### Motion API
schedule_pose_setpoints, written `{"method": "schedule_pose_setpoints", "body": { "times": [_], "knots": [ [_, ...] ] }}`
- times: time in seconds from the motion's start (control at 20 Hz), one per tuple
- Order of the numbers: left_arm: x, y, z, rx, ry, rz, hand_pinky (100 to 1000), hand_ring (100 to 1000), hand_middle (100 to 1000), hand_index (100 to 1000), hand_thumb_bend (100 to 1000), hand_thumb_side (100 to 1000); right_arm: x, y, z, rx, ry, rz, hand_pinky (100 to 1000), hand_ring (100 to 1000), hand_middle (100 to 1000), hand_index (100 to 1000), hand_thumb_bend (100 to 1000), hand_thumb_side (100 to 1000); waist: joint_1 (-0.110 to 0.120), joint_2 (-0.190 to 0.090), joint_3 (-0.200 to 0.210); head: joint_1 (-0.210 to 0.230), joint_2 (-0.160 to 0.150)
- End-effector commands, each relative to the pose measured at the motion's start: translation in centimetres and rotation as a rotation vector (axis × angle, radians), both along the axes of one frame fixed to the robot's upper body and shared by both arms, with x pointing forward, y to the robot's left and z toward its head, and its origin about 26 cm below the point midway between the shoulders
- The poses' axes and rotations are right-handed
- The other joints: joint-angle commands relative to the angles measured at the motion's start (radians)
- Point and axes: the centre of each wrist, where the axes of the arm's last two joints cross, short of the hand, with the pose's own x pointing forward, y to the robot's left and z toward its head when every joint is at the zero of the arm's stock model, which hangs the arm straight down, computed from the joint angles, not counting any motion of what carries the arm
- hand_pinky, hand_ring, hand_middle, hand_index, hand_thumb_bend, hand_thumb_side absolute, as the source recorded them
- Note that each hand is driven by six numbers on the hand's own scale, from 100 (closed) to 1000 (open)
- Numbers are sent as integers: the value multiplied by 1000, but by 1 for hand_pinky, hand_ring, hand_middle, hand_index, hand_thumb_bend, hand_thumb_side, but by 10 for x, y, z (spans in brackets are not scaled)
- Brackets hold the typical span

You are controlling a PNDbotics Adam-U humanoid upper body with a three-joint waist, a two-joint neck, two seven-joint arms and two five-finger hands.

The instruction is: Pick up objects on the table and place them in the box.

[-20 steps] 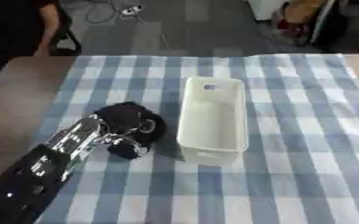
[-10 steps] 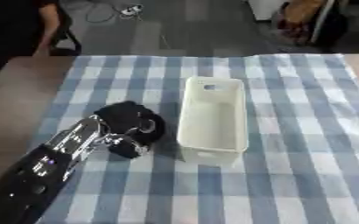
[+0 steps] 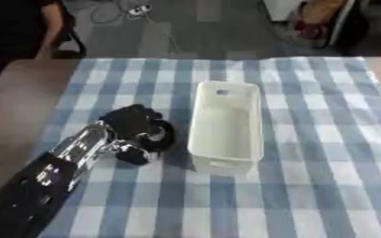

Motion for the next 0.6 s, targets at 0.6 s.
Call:
{"method": "schedule_pose_setpoints", "body": {
  "times": [0.6],
  "knots": [
    [6, 2, 8, -5, -11, 11, 1000, 1000, 1000, 759, 922, 843, -1, -2, 6, -11, -16, 1, 944, 932, 929, 990, 100, 611, -3, -10, 0, 8, -6]
  ]
}}
